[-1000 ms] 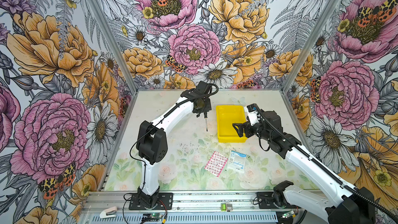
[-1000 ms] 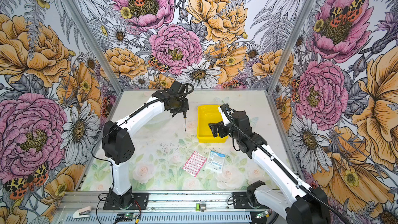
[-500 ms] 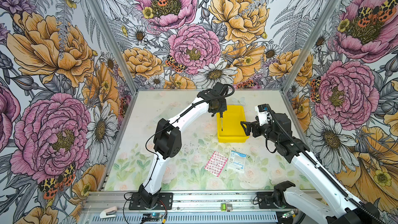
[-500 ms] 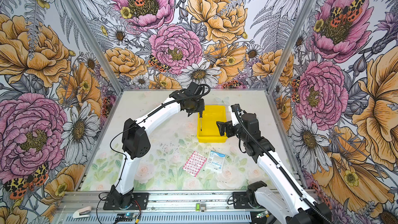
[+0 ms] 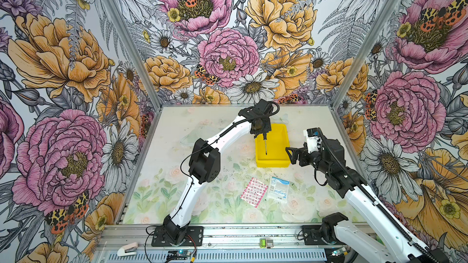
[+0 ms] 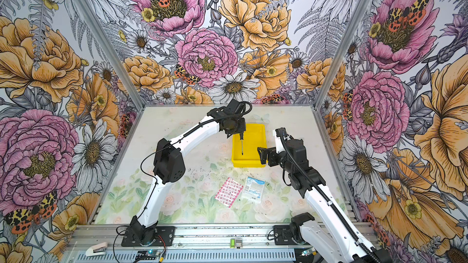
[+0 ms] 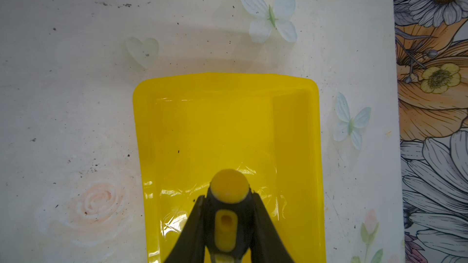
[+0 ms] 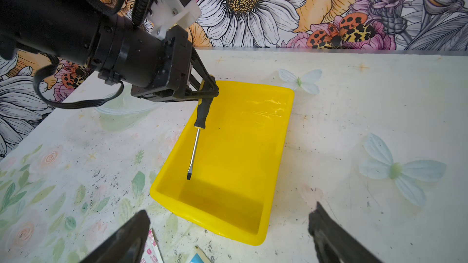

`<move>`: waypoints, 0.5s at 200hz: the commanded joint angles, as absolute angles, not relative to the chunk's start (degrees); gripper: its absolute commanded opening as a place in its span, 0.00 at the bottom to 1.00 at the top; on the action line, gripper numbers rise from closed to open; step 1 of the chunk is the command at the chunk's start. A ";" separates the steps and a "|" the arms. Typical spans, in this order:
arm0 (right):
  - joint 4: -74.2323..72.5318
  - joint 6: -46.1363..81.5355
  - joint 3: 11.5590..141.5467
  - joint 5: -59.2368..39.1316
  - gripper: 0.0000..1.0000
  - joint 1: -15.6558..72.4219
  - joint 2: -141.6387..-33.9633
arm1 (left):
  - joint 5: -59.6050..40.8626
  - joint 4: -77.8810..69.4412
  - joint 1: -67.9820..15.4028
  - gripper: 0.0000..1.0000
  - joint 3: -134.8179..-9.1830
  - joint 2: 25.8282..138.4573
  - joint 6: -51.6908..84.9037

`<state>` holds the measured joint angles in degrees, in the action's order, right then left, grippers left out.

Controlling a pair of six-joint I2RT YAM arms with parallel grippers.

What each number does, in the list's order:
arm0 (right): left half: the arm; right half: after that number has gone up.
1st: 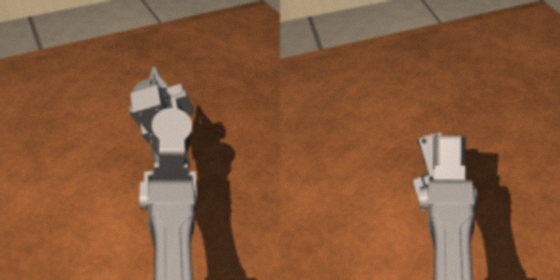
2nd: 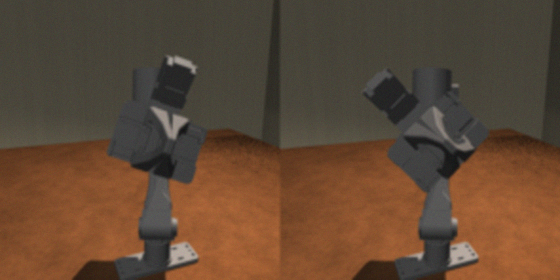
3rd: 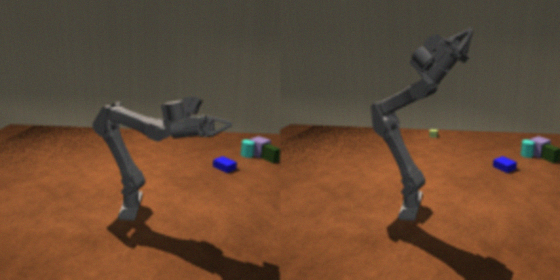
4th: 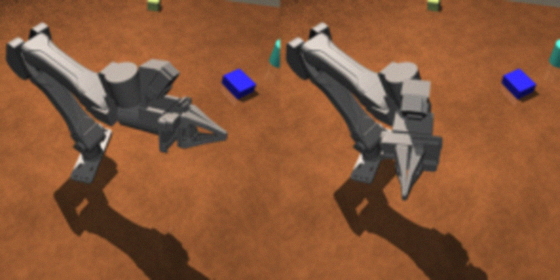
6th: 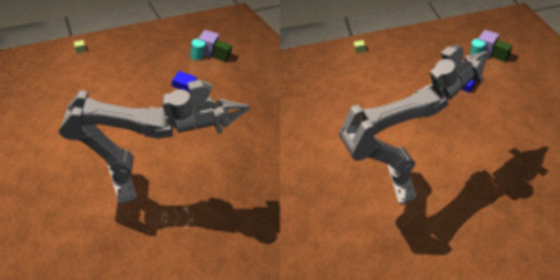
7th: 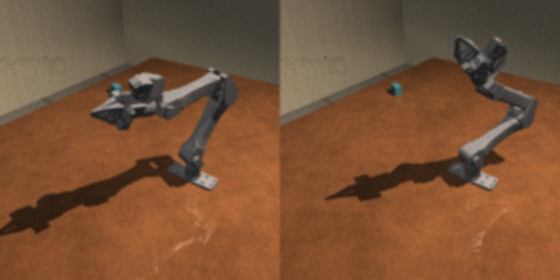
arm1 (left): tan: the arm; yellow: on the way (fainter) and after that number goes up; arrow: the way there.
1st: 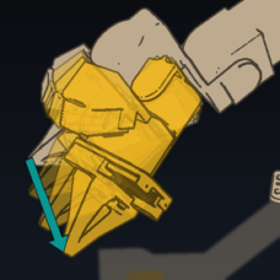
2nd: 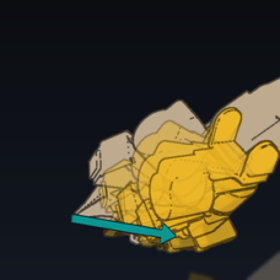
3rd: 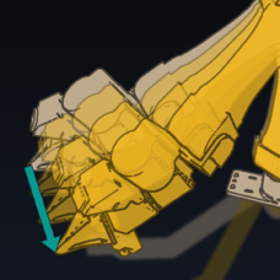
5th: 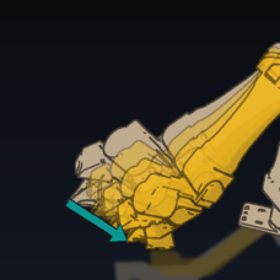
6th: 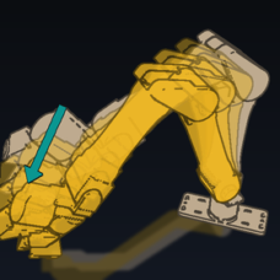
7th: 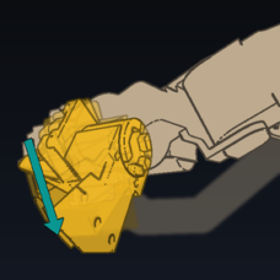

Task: Put the screwdriver in the bin
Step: 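Lower the held screwdriver into the yellow bin with the left gripper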

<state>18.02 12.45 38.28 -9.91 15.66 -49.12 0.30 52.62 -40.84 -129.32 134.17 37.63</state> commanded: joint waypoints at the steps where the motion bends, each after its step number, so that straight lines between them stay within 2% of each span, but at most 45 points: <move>1: 18.46 13.41 37.48 -8.88 0.99 15.37 -48.19 | -0.44 52.09 -41.57 0.19 -131.48 135.82 38.68; 100: 18.48 13.73 36.04 -9.23 1.00 15.32 -48.38 | 1.58 52.10 -41.65 0.23 -133.06 141.37 37.26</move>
<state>18.85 13.13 36.07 -9.72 15.66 -49.12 0.40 52.62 -41.36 -130.65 140.84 37.58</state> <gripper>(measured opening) 0.995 0.257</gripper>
